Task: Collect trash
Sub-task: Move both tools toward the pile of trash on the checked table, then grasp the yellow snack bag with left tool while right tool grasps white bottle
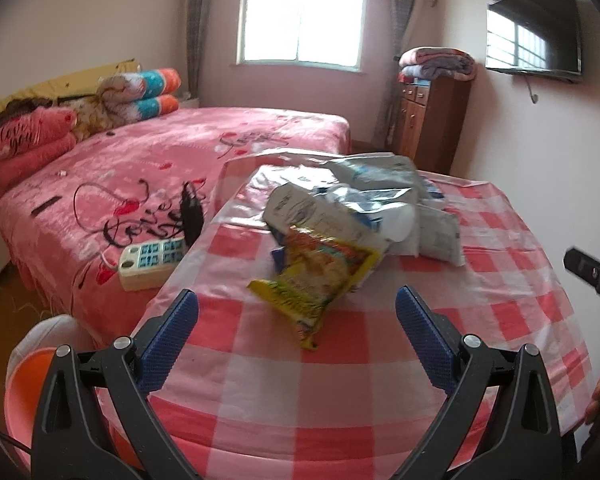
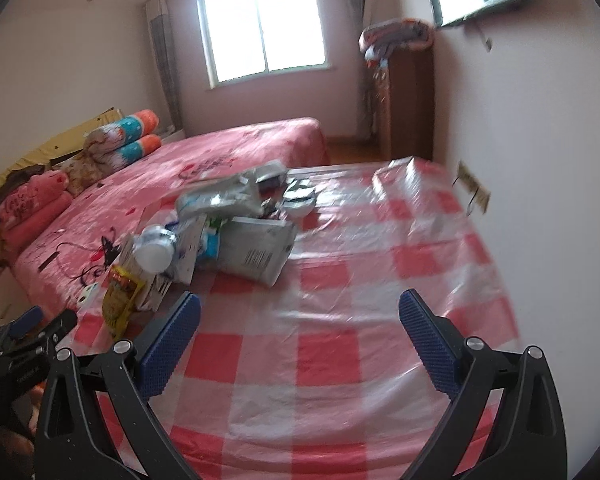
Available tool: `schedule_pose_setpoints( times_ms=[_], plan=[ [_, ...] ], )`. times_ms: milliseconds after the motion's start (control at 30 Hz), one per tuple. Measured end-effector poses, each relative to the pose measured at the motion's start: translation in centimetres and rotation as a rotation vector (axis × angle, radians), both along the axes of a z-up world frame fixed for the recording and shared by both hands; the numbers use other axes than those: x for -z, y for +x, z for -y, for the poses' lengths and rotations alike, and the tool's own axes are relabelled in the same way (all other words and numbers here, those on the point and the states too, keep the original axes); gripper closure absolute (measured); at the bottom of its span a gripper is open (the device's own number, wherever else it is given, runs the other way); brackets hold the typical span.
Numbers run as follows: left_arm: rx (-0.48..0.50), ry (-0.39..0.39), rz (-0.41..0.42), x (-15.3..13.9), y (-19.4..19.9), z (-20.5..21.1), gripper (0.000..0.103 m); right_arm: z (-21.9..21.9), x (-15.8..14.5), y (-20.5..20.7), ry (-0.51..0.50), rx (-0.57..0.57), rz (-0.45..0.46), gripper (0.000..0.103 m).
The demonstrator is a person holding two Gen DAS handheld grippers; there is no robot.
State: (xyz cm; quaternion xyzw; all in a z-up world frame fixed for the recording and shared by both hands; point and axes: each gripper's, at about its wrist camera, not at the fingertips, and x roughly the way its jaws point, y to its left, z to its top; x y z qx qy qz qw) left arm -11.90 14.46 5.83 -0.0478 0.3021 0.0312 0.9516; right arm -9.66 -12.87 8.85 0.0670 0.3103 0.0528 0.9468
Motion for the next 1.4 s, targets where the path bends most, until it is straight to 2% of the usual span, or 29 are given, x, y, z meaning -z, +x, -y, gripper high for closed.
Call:
schedule_pose_setpoints(
  times_ms=[100,233,433,700,1000,1067,1133,1167,1400],
  plan=[
    [-0.018,-0.010,-0.022,0.6,0.7,-1.0,0.004,-0.6,1.0,0.7,0.027,-0.044,-0.038,0.005],
    [-0.026,-0.030,-0.036,0.9,1.5,-1.7,0.004,-1.8,1.7,1.4,0.010,-0.066,-0.068,0.005],
    [0.054,0.007,-0.049,1.8,3.2,-1.0,0.004,-3.1,2.1,2.5,-0.002,-0.099,-0.106,0.005],
    [0.124,0.013,-0.112,3.6,6.1,-1.4,0.004,-5.5,1.7,4.4,0.004,-0.184,-0.139,0.005],
    [0.197,0.007,-0.134,4.2,8.1,-1.0,0.004,-9.6,-0.2,7.6,0.093,-0.354,-0.134,0.006],
    [0.210,-0.002,-0.143,4.4,8.5,-0.9,0.005,-11.1,-0.7,8.2,0.086,-0.399,-0.116,0.007],
    [0.217,-0.012,-0.147,4.5,8.8,-0.9,0.007,-12.2,-1.0,8.8,0.080,-0.428,-0.117,0.022],
    [0.220,-0.014,-0.148,4.5,8.9,-0.8,0.008,-12.7,-1.0,9.2,0.074,-0.438,-0.123,0.025],
    [0.235,-0.053,-0.150,5.1,9.5,-0.9,0.023,-15.3,0.5,12.4,0.037,-0.464,-0.175,0.026]
  ],
)
